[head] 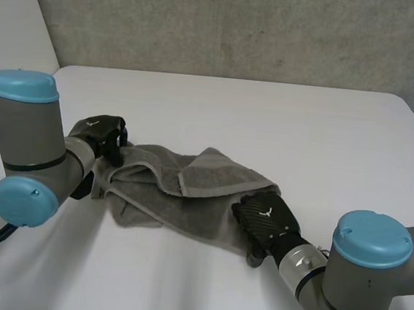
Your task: Fold the towel.
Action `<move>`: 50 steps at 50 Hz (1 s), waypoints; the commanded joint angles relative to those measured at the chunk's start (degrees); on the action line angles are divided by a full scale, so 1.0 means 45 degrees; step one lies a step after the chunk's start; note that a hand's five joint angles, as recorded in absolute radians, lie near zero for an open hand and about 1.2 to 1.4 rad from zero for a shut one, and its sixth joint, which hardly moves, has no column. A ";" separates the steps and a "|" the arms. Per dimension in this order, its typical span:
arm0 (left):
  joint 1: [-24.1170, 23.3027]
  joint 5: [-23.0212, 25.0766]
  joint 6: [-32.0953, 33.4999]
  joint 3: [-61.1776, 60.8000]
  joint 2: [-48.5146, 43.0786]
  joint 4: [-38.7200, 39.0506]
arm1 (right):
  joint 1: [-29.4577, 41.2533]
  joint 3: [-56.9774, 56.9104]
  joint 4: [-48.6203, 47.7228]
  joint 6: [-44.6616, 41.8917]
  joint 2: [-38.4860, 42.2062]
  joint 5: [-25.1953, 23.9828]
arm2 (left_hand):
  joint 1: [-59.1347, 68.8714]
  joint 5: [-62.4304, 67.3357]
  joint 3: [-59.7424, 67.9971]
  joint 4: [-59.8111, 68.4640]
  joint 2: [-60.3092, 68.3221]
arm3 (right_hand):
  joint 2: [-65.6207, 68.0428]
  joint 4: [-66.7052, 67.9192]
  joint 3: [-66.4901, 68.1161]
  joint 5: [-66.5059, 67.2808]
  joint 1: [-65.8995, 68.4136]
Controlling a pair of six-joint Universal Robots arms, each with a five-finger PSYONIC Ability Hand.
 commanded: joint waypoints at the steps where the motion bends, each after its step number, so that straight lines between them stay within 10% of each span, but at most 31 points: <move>1: -0.0021 0.0000 0.0000 -0.0001 -0.0006 0.0011 | 0.0066 -0.0035 -0.0207 0.0002 -0.0081 0.0147 | -0.0343 -0.3210 -0.1902 -0.1511 -0.0677 | 0.0467 0.0309 0.0300 0.1562 0.0335; 15: -0.0041 0.0000 0.0000 -0.0001 -0.0006 -0.0009 | 0.0066 -0.0113 -0.0422 0.0002 -0.0003 0.0147 | -0.0343 -0.3210 -0.1902 -0.1511 -0.0677 | 0.1476 0.1318 0.1309 0.2571 0.1344; 21: -0.0060 0.0000 0.0000 -0.0001 -0.0045 -0.0009 | 0.0008 -0.0152 -0.0481 0.0060 -0.0003 0.0108 | -0.0343 -0.3210 -0.1902 -0.1511 -0.0677 | 0.9252 0.9094 0.9085 1.0347 0.9120; 39: -0.0236 0.0019 0.0020 -0.0001 0.0892 -0.0165 | -0.0676 -0.0308 0.0535 0.0822 -0.1195 -0.0010 | -0.0343 -0.3210 -0.1902 -0.1511 -0.0677 | 0.9275 0.9118 0.9108 1.0370 0.9143; 41: -0.0236 0.0019 0.0020 -0.0001 0.0912 -0.0165 | -0.0851 -0.0269 0.1021 0.0919 -0.1175 -0.0029 | -0.0343 -0.3210 -0.1902 -0.1511 -0.0677 | 0.1625 0.1468 0.1458 0.2720 0.1493; 50: -0.0314 0.0058 0.0020 -0.0080 0.0697 -0.0106 | -0.0637 -0.0113 0.1433 0.0998 -0.1117 -0.0010 | -0.0343 -0.3210 -0.1902 -0.1511 -0.0677 | -0.0580 -0.0737 -0.0747 0.0515 -0.0712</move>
